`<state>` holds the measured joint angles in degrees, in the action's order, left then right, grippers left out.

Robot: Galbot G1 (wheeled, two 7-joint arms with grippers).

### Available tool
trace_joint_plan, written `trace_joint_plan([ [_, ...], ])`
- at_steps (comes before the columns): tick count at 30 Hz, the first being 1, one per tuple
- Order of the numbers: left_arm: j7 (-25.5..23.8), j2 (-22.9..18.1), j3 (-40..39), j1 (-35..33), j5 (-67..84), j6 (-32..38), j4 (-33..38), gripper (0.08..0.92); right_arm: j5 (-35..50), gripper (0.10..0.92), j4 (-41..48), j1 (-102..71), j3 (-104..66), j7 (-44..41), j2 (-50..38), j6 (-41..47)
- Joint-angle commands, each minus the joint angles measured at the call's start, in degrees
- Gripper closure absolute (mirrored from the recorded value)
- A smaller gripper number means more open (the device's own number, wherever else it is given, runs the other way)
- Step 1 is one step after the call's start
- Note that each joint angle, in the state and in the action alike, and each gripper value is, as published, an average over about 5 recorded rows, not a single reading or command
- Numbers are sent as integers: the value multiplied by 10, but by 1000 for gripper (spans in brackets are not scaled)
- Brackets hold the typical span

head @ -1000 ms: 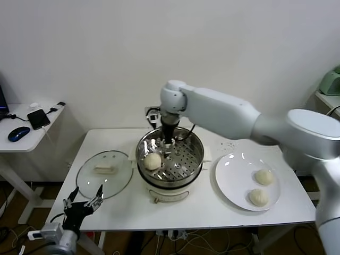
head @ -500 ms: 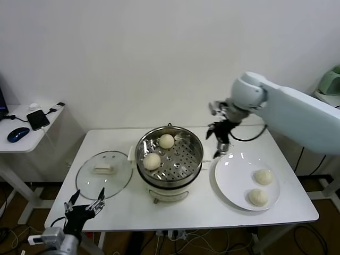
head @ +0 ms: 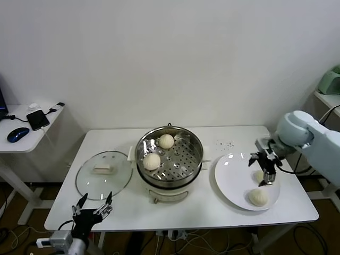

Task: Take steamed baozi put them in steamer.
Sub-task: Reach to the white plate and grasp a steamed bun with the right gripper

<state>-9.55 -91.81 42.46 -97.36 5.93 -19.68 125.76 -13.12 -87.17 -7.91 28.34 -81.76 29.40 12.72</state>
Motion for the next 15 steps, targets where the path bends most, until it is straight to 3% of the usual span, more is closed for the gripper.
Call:
trace_joint_plan([
  [1, 0, -4, -17, -6, -8, -4, 1, 177, -88, 203, 52, -145, -113, 2, 18, -85],
  [15, -5, -4, 5, -2, -4, -6, -1, 177, -115, 203, 110, -131, -82, 17, 78, -82],
])
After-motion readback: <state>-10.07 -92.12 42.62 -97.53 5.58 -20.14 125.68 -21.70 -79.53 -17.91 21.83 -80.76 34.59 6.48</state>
